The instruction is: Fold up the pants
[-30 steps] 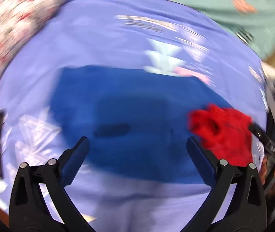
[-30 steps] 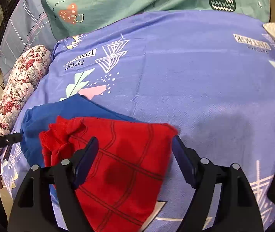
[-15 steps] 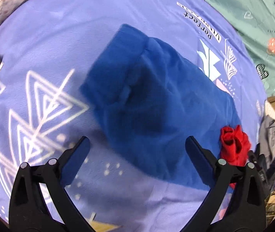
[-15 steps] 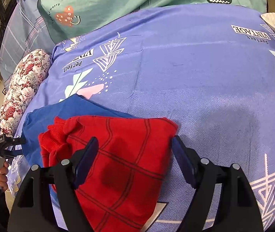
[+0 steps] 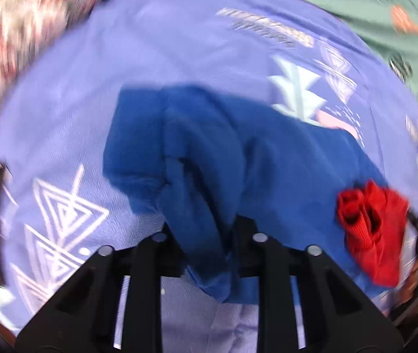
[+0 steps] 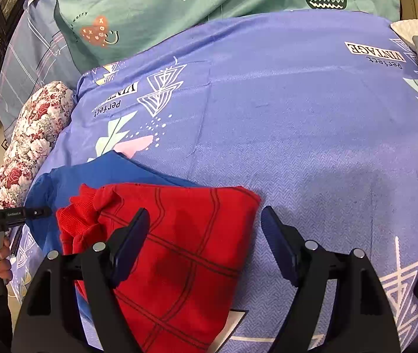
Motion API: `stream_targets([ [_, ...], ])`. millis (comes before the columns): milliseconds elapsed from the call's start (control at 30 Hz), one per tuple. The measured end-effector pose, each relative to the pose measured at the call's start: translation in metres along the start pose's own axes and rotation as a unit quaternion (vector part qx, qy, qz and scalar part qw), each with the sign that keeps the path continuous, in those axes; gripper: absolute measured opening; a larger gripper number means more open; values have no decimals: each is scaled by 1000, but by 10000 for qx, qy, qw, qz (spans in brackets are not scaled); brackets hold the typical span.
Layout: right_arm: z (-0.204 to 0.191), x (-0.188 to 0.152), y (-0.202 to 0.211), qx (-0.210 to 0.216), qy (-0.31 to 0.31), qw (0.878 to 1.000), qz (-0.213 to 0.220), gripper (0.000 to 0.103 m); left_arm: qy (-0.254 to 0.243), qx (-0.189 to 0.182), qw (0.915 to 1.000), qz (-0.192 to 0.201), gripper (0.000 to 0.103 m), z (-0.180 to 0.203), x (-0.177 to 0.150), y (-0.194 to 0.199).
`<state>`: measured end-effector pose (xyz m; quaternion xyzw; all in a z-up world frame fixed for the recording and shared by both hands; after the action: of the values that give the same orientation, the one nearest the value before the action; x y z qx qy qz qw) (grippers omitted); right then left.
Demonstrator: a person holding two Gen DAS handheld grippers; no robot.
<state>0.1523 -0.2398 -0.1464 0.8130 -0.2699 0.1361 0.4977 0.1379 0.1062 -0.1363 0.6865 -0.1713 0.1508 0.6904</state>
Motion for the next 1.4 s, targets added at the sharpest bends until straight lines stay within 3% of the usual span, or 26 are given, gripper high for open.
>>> stream_targets([
  [100,0,2,3,35,-63,10000,41,78,-385,33,9984,405,19,25,15,32],
  [233,0,4,9,66,-58,9999,131,78,-974,-401,9894,1001,20,84,39,86],
  [300,1,5,11,101,-94,9998,156,78,-1298,-613,9833,1118,21,117,44,97],
  [400,4,8,14,150,-209,9995,169,78,-1790,-959,9743,976,23,169,34,90],
  [500,8,9,14,145,-316,9993,151,78,-2010,-1131,9709,642,34,202,19,61],
  [567,11,9,13,134,-367,9992,120,78,-2109,-1328,9682,225,66,225,1,30],
  [633,14,9,11,112,-434,9990,63,79,-2136,-1310,9681,21,78,237,-11,12],
  [733,17,10,10,72,-470,9989,38,78,-2376,-1248,9632,151,85,246,-19,18],
  [833,20,9,9,39,-515,9987,21,79,-2294,-1640,9591,259,93,242,-20,44],
  [933,19,10,11,25,-503,9987,70,79,-2144,-1769,9583,665,97,225,-4,75],
  [1000,21,13,15,-17,-504,9986,176,78,-1954,-1661,9622,916,99,206,6,87],
  [1100,27,21,25,-60,-638,9971,417,79,-1564,-990,9757,1169,101,161,21,83],
  [1167,28,26,36,95,-853,9950,506,79,-1306,-538,9838,1101,101,138,24,67],
  [1233,17,24,40,464,-979,9938,265,79,-1140,-283,9898,809,101,120,19,40],
  [1300,-2,14,42,766,-908,9929,-118,83,-1181,-283,9914,491,101,120,10,16],
  [1400,-27,2,42,776,-625,9944,-354,84,-1347,-373,9899,237,101,128,-4,-8],
])
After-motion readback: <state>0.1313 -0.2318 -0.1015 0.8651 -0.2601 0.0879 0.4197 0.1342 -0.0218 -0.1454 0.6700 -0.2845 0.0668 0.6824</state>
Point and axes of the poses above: each gripper's, at about its wrist camera, not at the fingertips, and y roughly against the way its jaws point, z to its right, x to its top, the point moved 10 cm from there along -y, roughly the way its jaws point, and after that the axes turned 12 degrees about -y, right-handed, at the moved point
